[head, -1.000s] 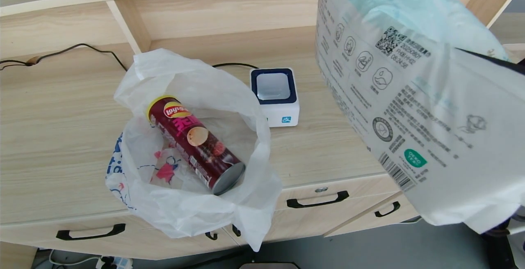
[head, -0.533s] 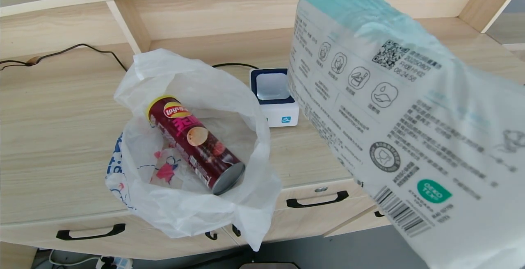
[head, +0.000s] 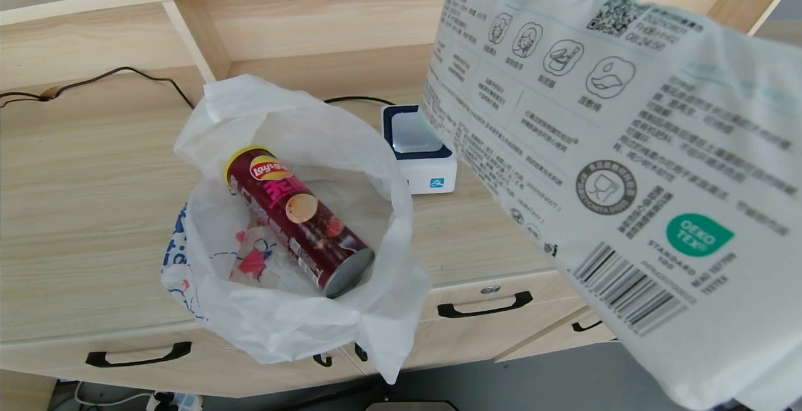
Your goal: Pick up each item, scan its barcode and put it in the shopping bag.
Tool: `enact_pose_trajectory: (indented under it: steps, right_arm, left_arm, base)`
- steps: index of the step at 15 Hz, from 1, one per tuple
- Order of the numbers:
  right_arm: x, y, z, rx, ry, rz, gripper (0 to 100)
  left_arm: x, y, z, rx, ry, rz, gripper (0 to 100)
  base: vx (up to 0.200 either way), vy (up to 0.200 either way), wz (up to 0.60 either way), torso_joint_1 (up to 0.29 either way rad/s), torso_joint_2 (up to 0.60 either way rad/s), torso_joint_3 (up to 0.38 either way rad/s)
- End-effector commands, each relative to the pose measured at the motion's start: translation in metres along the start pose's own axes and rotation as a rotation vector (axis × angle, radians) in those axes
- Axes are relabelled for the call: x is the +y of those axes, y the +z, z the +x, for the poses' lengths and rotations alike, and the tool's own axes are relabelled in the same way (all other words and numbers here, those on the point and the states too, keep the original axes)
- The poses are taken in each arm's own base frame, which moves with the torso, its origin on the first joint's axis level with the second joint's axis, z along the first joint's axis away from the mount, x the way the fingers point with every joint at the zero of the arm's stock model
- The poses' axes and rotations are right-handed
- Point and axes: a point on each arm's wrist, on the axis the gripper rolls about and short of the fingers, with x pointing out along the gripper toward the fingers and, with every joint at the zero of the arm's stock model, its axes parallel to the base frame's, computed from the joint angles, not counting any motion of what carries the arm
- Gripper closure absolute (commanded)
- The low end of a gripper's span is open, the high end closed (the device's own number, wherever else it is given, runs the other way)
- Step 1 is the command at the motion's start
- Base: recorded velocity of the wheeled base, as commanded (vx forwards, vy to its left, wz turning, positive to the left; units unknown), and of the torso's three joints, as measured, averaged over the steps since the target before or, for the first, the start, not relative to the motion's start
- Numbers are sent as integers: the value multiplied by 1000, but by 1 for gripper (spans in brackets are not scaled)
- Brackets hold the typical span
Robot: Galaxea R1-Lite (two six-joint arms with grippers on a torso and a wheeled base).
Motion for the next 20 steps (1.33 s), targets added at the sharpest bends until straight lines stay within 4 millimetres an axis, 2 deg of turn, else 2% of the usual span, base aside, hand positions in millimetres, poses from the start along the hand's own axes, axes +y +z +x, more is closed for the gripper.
enact_pose_trajectory:
  steps: [1,5,6,8,10,12,13,14,15,17,18,20]
  right_arm:
    - [-8,-2,3,14,-16,17,100]
    - [-11,1,8,12,-18,-16,100]
    - [-11,4,8,12,-18,-74,100]
    - [0,23,1,77,-19,-414,100]
    - [12,32,-15,122,-37,-699,100]
    - [12,51,-29,68,-185,-1037,100]
    - [12,63,-37,62,-299,-1260,100]
    - [16,74,-45,76,-410,-1473,100]
    - [26,82,-47,72,-471,-1589,100]
    - [48,89,-31,38,-518,-1809,100]
    - [54,87,-19,27,-528,-1848,100]
    - [54,72,-2,35,-548,-1805,100]
  left_arm:
    - [0,0,0,1,0,0,0]
    - [0,0,0,1,-2,1,0]
    - [0,0,0,0,0,1,0]
    - [0,0,0,1,0,0,0]
    - [0,0,0,1,0,0,0]
    - [0,0,0,0,0,0,0]
    - [0,0,0,1,0,0,0]
    - [0,0,0,1,0,0,0]
    - [0,0,0,1,0,0,0]
    - [0,0,0,1,0,-2,0]
    - [0,0,0,1,0,-2,0]
    - [0,0,0,1,0,-3,0]
  base:
    - [0,0,0,0,0,0]
    - [0,0,0,0,0,0]
    - [0,0,0,0,0,0]
    - [0,0,0,0,0,0]
    - [0,0,0,0,0,0]
    - [0,0,0,0,0,0]
    - [0,0,0,0,0,0]
    - [0,0,0,0,0,0]
    - [0,0,0,0,0,0]
    - [0,0,0,0,0,0]
    - [0,0,0,0,0,0]
    - [0,0,0,0,0,0]
